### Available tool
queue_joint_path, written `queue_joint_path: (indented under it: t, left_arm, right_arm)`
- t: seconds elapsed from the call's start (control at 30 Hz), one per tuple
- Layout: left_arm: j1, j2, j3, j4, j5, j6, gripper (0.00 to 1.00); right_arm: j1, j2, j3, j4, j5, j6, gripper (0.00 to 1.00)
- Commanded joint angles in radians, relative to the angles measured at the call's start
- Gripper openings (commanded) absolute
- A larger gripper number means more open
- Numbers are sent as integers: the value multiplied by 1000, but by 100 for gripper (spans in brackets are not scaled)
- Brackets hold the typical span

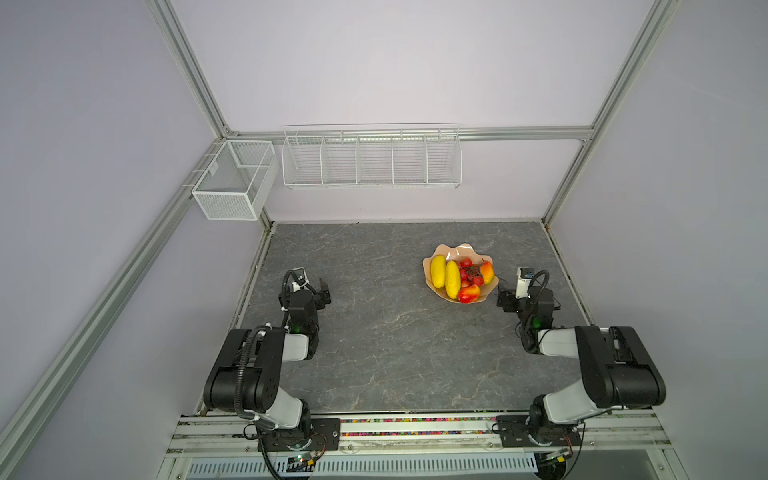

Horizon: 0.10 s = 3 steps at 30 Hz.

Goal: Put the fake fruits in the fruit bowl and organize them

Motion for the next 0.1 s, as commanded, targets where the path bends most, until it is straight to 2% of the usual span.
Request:
queue_joint_path:
  t: [0.0,0.07]
  left_arm:
    - [6,18,11,48,-18,8,99]
    - [6,16,8,47,-17,6,99]
  right_arm:
    - [4,-3,12,5,11,-22,88]
    - [6,-12,-2,27,40,-17,88]
